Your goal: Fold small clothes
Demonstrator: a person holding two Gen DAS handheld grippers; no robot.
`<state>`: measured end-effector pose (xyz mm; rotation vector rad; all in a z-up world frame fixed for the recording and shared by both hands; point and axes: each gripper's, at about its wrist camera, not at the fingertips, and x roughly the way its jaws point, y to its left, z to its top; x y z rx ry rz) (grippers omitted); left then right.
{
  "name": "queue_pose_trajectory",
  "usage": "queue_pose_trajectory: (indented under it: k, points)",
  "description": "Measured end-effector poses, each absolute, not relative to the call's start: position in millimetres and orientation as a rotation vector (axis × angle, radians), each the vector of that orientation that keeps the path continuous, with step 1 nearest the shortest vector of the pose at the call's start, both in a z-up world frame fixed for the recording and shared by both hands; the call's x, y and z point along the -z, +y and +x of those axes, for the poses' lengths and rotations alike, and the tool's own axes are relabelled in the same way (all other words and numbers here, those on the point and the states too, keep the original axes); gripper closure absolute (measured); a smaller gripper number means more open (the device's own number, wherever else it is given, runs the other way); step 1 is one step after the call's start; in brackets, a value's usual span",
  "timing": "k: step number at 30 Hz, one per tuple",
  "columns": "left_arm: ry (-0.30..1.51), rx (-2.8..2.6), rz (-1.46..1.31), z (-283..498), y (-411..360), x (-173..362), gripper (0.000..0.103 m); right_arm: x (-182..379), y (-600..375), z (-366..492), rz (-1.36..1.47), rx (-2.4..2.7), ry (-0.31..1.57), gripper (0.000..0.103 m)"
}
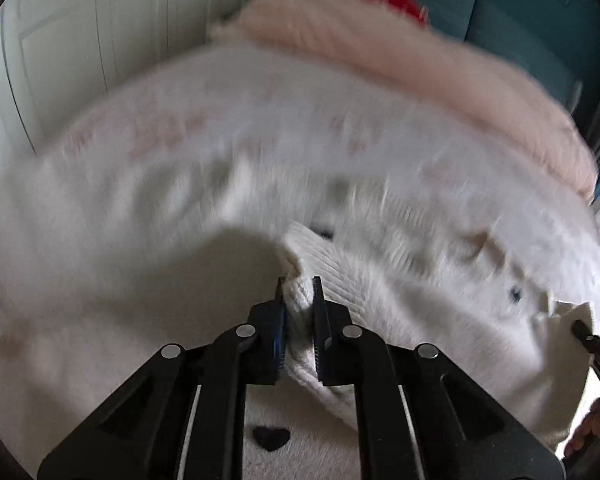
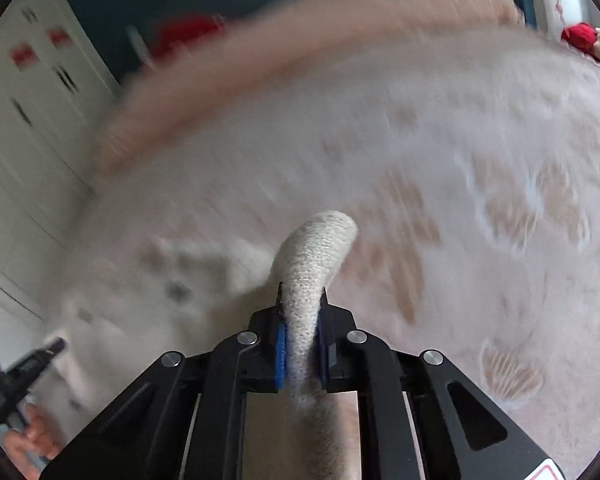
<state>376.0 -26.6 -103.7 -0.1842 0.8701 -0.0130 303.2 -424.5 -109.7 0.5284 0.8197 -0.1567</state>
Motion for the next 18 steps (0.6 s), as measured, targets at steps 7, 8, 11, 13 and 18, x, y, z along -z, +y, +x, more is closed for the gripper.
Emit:
queue_pose_trajectory:
  k: [7,8,11,13,18]
  points:
    - [0.960,-0.048,-0.170,377.2,-16.6,132.0,0.087,123.3,-423.1,289.0,0.449,0.256,0.911,0.075]
    - [0.962,-0.025,-0.189,367.9,-12.0,125.8,0.086,112.0,-420.0,273.4,0.442,0.242,0.896,0.063]
    - [0.980,0.023,-0.206,332.2,8.2,113.7,0.077,92.5,-410.0,217.6,0.422,0.171,0.901,0.052]
    - [0.996,0.033,-0.195,298.6,28.7,109.5,0.059,87.9,-401.8,176.6,0.419,0.136,0.930,0.047]
    - [1.053,-0.024,-0.196,212.4,94.0,112.9,0.044,98.3,-375.6,37.7,0.498,0.056,1.062,0.046]
